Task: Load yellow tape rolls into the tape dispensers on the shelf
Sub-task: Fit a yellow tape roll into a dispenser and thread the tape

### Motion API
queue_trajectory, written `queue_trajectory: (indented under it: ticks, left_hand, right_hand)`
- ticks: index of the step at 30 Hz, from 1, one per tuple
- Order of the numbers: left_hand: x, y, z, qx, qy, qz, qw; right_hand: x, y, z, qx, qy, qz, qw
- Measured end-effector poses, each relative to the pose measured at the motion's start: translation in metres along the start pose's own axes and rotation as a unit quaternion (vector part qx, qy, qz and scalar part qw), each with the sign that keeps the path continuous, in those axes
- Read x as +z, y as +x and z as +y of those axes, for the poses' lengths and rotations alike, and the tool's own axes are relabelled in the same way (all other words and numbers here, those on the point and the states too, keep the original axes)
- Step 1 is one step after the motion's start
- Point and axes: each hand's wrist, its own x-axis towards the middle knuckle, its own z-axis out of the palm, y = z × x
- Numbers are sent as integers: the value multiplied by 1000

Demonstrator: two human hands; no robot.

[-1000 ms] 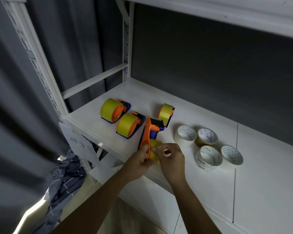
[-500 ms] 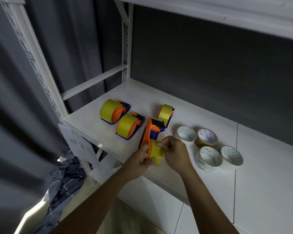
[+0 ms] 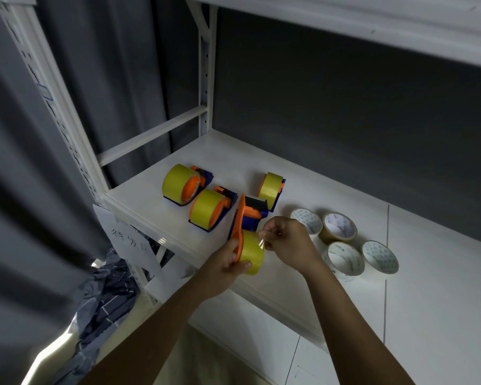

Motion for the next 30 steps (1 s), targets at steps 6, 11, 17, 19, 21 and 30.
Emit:
queue_trajectory:
  ticks: [6, 11, 17, 19, 21, 30]
  left_hand:
    - [-1, -1, -2, 2, -9, 3, 1000]
    - [-2, -1, -1, 13, -5, -6, 1000]
    - [-5, -2, -2, 11, -9, -9, 1000]
    - [-6, -2, -2, 9, -9, -6, 1000]
    - [-7, -3, -2, 7, -11, -2, 1000]
    - [-15, -6, -5, -12, -88, -30, 996]
  right_hand:
    - [4, -1, 4, 9, 34, 22, 999]
    - [2, 1, 2, 31, 73, 17, 997]
    - [-1, 5, -4, 60, 129, 0, 990]
    - [0, 5, -5, 69, 158, -4, 985]
    - [1, 5, -6, 78, 180, -2, 981]
    - [-13, 11, -5, -23, 1, 7, 1000]
